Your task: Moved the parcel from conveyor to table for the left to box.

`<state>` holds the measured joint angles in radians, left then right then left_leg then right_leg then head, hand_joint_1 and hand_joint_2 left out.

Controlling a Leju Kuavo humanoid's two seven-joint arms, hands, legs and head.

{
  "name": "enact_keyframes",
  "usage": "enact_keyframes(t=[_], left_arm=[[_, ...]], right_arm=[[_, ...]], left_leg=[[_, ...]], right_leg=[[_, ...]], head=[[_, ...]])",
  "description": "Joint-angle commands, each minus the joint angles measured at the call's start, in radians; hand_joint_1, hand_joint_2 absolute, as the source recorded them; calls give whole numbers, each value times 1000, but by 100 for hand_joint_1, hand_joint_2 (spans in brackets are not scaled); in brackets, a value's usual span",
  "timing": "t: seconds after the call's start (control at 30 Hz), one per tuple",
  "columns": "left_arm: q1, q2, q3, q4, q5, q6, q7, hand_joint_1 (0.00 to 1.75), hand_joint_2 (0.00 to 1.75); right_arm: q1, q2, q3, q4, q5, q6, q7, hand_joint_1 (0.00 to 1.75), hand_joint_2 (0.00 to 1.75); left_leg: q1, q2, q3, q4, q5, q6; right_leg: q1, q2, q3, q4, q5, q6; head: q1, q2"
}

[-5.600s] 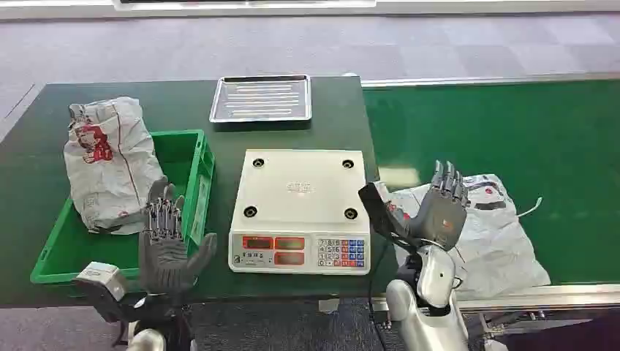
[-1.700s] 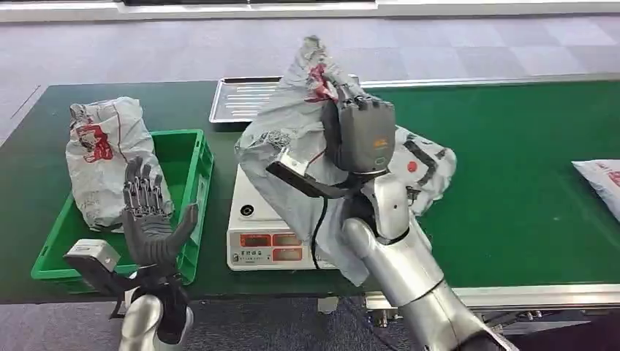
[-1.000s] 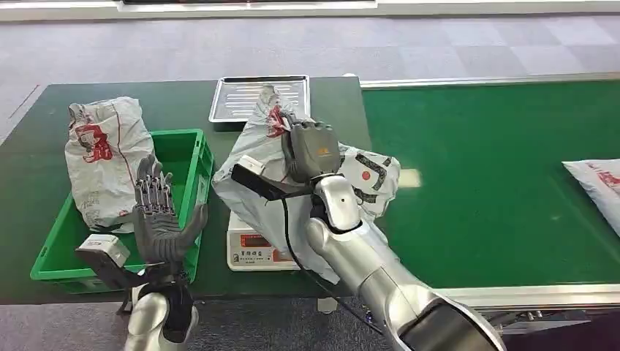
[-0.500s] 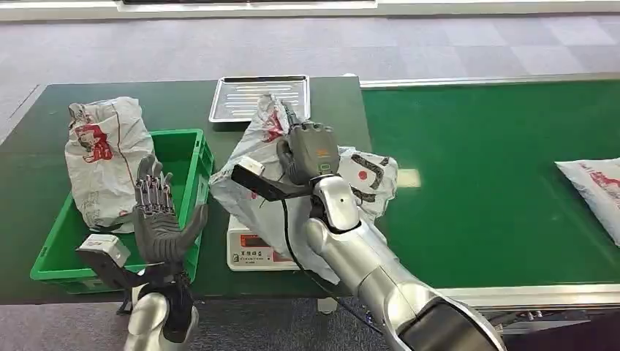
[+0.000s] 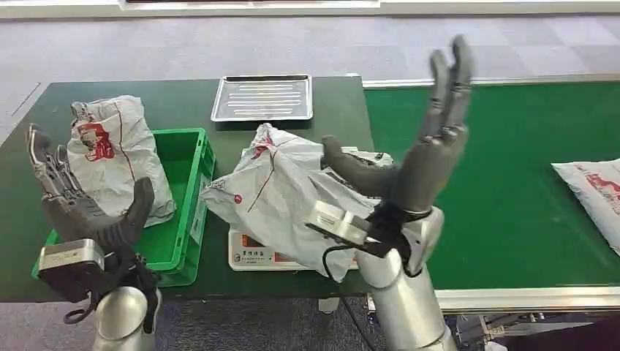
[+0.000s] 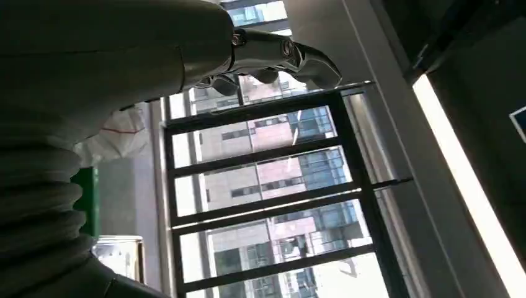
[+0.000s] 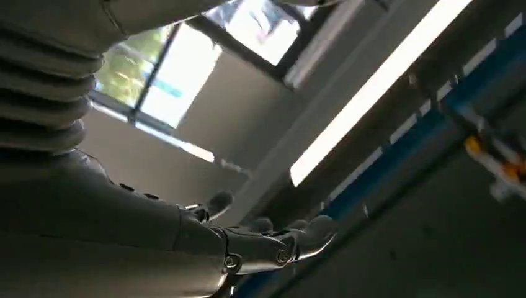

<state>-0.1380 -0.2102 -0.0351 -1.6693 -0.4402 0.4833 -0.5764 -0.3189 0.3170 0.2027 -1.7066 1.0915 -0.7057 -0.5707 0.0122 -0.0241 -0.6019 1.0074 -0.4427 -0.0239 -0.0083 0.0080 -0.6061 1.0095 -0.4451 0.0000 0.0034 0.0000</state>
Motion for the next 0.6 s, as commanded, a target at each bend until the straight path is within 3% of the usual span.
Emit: enact_keyframes(t=[0.03, 0.1, 0.13, 0.17, 0.3, 0.4, 0.6], left_arm=[[-104, 80, -71, -2, -145, -25, -18, 0, 175], [-130, 118, -141, 10, -283, -146, 24, 0, 175], [-203, 149, -251, 77, -552, -310, 162, 0, 175], [-232, 154, -284, 113, -617, -344, 190, 0, 175], [-391, 142, -378, 389, -765, -376, 272, 0, 175], [-586, 117, -464, 868, -865, -385, 310, 0, 175], [-609, 120, -477, 958, -872, -337, 293, 0, 175]], right_arm=[[66, 32, -171, -339, 29, 8, 32, 0, 0], [74, 32, -178, -328, 23, 8, 34, 0, 0], [77, 32, -206, -275, -3, 8, 7, 0, 0], [87, 32, -190, -273, 3, 8, 17, 0, 0], [78, 32, -158, -215, 12, 8, 36, 0, 0], [54, 32, -121, -159, 19, 8, 69, 0, 0], [54, 32, -121, -155, 17, 8, 71, 0, 0]], left_leg=[[-1, 0, 1, 0, -1, 2], [-1, 3, 3, -1, 0, 1], [-1, 1, 2, -1, 0, 1], [-1, 2, 3, 0, 0, 1], [-2, -3, 3, 0, 3, 3], [-3, -5, 4, -2, 7, 3], [-3, 8, 4, -1, 6, 4]], right_leg=[[-1, -2, 1, 0, 0, 0], [1, 0, 2, -2, 1, 0], [1, -1, 2, -1, 1, 0], [1, 0, 1, -1, 2, 1], [1, -5, 3, -2, 2, 1], [0, -7, 6, -4, 5, 3], [-1, 6, 3, -4, 10, 3]], head=[[0, 0], [-1, 0], [0, 0], [0, 0], [-1, 0], [0, 0], [0, 0]])
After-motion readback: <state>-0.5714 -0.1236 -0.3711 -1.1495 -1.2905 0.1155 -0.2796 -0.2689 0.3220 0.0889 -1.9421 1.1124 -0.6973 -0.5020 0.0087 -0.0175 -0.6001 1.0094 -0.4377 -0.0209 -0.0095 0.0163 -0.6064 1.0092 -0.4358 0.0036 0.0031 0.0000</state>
